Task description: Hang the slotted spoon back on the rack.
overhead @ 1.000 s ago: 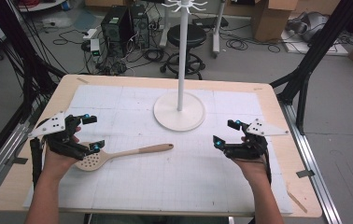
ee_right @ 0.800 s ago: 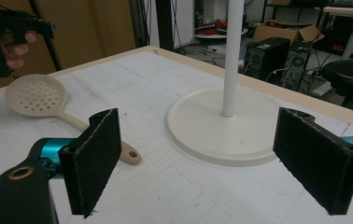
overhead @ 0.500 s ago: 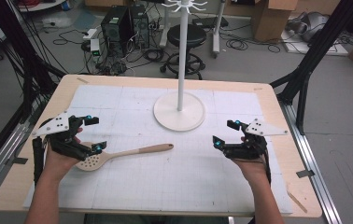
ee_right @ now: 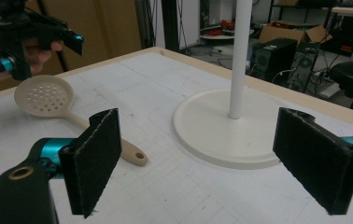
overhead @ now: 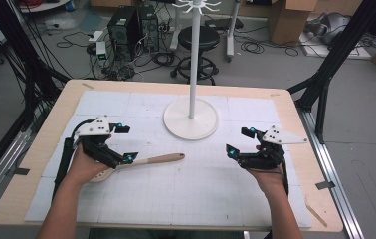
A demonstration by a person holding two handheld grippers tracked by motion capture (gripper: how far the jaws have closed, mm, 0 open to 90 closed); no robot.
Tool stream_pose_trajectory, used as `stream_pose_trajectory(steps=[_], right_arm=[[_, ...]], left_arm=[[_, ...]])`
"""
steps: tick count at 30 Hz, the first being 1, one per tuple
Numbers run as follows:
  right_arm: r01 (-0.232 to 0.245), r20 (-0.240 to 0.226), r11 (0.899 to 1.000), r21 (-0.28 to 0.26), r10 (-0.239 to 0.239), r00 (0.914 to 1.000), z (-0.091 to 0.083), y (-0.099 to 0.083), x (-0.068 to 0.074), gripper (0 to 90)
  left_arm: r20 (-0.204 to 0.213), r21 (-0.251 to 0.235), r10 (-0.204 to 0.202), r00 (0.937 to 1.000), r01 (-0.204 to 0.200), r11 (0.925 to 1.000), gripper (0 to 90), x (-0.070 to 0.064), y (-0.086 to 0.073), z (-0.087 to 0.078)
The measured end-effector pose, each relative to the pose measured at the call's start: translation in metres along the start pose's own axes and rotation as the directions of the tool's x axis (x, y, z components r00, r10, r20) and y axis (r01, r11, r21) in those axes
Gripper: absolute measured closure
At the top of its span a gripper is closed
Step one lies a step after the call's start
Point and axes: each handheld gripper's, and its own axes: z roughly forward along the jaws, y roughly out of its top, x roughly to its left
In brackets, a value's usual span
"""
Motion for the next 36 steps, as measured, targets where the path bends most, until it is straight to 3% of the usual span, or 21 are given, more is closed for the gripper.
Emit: stream_pose_trajectory(steps=[5,7,9,13,16,17,22,23,25,30,31,32,33,34,36], right_arm=[[-0.007,0.006,1.0,-0.008,0.007,1.0,-0.001,0.0,-0.001,14.9],[-0.012,0.003,1.0,-0.006,0.012,0.9999,0.0,0.0,-0.001,14.9],[-0.008,0.002,1.0,-0.002,0.008,1.0,0.0,0.0,-0.002,14.9],[-0.01,0.004,1.0,-0.003,0.01,0.9999,0.0,-0.001,-0.002,14.9],[-0.007,0.004,1.0,-0.001,0.007,1.0,0.0,-0.001,-0.002,15.0],[-0.012,0.003,1.0,-0.003,0.012,0.9999,0.0,-0.001,-0.002,14.9],[-0.019,-0.015,1.0,-0.014,0.019,0.9997,0.001,0.001,0.0,14.9],[-0.015,-0.014,1.0,-0.012,0.015,0.9998,0.001,0.001,0.0,14.9],[-0.017,-0.012,1.0,-0.011,0.017,0.9998,0.001,0.001,0.0,14.9],[-0.02,-0.009,1.0,-0.013,0.02,0.9998,0.0,0.0,-0.001,14.9],[-0.021,-0.011,1.0,-0.012,0.021,0.9997,0.0,0.0,-0.001,14.9],[-0.023,-0.012,1.0,-0.013,0.023,0.9997,0.0,0.0,-0.001,15.0],[-0.023,-0.013,1.0,-0.013,0.023,0.9996,0.0,0.0,-0.001,14.9],[-0.022,-0.013,1.0,-0.014,0.022,0.9997,0.0,0.0,-0.001,15.0],[-0.018,-0.012,1.0,-0.012,0.018,0.9998,0.0,0.0,-0.001,15.0]], left_arm=[[0.008,0.075,0.002,1.0,-0.002,0.9972,5.7,0.002,0.004,0.017],[0.027,0.103,0.007,0.9996,-0.01,0.9946,12.3,0.003,0.006,0.023],[0.037,0.15,0.007,0.9993,-0.013,0.9887,16.9,0.004,0.005,0.03],[0.042,0.228,-0.006,0.9991,-0.004,0.9736,17.4,0.004,0.001,0.044],[0.049,0.285,0.009,0.9988,-0.023,0.9583,21.5,0.003,0.0,0.05],[0.056,0.312,0.014,0.9984,-0.031,0.9496,23.4,0.002,-0.001,0.052],[0.071,0.37,0.027,0.9971,-0.051,0.9276,29.7,0.001,0.0,0.061],[0.078,0.388,0.042,0.9961,-0.069,0.9189,31.0,0.002,0.001,0.063],[0.08,0.396,0.032,0.9963,-0.061,0.9161,32.5,0.001,0.002,0.067],[0.09,0.455,0.021,0.9957,-0.06,0.8886,36.7,0.005,0.0,0.074],[0.089,0.46,0.014,0.996,-0.054,0.8864,37.2,0.005,-0.001,0.076],[0.094,0.476,0.019,0.9954,-0.061,0.8773,38.2,0.006,-0.001,0.077],[0.089,0.481,0.015,0.9959,-0.056,0.875,39.2,0.006,-0.002,0.079],[0.089,0.498,0.022,0.9958,-0.064,0.8651,39.8,0.006,-0.003,0.08],[0.086,0.52,0.018,0.9961,-0.06,0.8521,41.4,0.007,-0.005,0.082]])
